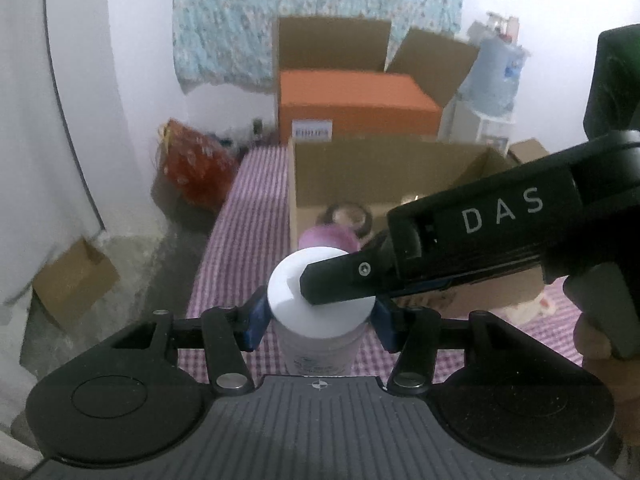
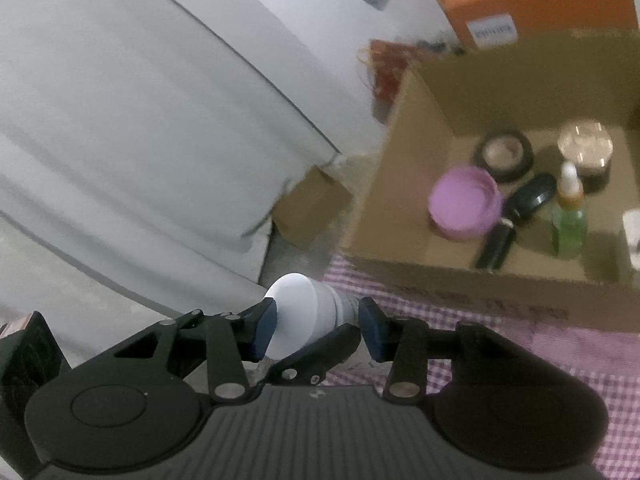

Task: Organize rigid objects
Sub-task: 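Close the right tool on the white pill bottle and lift it, then carry the white pill bottle with the right tool and lower it into the box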

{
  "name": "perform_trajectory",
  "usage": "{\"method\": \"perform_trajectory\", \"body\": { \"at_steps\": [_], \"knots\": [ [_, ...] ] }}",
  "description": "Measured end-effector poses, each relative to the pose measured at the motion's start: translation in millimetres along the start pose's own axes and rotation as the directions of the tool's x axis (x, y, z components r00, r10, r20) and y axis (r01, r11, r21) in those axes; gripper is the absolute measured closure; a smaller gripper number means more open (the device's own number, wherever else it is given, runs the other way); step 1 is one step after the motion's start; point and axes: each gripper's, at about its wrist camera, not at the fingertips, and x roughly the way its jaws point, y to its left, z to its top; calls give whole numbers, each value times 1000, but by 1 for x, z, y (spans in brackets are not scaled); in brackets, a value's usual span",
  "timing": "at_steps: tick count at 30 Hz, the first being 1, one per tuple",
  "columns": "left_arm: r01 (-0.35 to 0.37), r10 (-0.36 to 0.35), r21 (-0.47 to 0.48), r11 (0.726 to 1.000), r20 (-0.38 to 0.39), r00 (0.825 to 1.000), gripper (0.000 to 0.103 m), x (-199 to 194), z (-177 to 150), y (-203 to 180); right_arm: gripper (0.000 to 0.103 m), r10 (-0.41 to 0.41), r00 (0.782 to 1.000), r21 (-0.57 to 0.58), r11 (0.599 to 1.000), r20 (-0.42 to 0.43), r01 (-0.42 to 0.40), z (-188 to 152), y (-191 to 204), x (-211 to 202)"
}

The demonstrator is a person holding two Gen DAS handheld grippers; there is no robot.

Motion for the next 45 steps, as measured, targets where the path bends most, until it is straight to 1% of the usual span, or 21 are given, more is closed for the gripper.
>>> {"method": "perform_trajectory", "body": {
  "at_steps": [2, 5, 8, 11, 15, 20, 22, 25, 30, 33, 37, 41, 42, 43, 45],
  "knots": [
    [4, -4, 9, 1000, 30, 1000, 50, -11, 12, -3, 55, 7, 1000, -26, 1000, 27, -6, 4, 11, -13],
    [28, -31, 31, 999, 70, 997, 50, -21, 33, -12, 55, 11, 997, -59, 998, 79, -6, 13, 24, -35],
    [54, -61, 67, 996, 103, 993, 50, -24, 58, -28, 55, 3, 991, -76, 997, 137, 8, 27, 29, -62],
    [95, -107, 99, 991, 126, 986, 50, -20, 82, -48, 55, -19, 980, -80, 996, 200, 35, 41, 28, -90],
    [169, -183, 116, 979, 113, 977, 50, 3, 108, -75, 55, -68, 962, -50, 995, 263, 84, 60, 11, -122],
    [242, -250, 121, 963, 55, 967, 50, 45, 127, -107, 54, -137, 946, 15, 990, 294, 139, 79, -31, -143],
    [262, -266, 121, 957, 21, 964, 50, 66, 130, -118, 54, -159, 942, 43, 987, 296, 154, 85, -51, -145],
    [283, -281, 116, 952, -31, 959, 50, 94, 130, -130, 54, -182, 942, 89, 983, 284, 163, 94, -84, -143],
    [301, -289, 106, 948, -113, 951, 50, 137, 123, -142, 54, -205, 949, 148, 974, 240, 173, 98, -135, -129],
    [300, -284, 98, 949, -155, 946, 50, 154, 116, -146, 54, -214, 954, 174, 968, 209, 179, 98, -159, -119],
    [289, -265, 114, 950, -188, 946, 50, 168, 110, -153, 54, -214, 960, 194, 965, 180, 178, 92, -181, -108],
    [280, -250, 118, 953, -219, 943, 50, 180, 106, -155, 54, -218, 963, 201, 962, 158, 184, 88, -192, -100],
    [277, -246, 120, 953, -224, 943, 50, 183, 106, -156, 54, -221, 963, 201, 961, 152, 189, 87, -194, -98],
    [274, -243, 122, 954, -223, 944, 50, 184, 105, -156, 56, -225, 963, 200, 960, 147, 194, 86, -196, -96],
    [277, -243, 126, 953, -235, 941, 50, 186, 104, -157, 56, -246, 957, 173, 960, 152, 219, 86, -194, -94]
  ]
}}
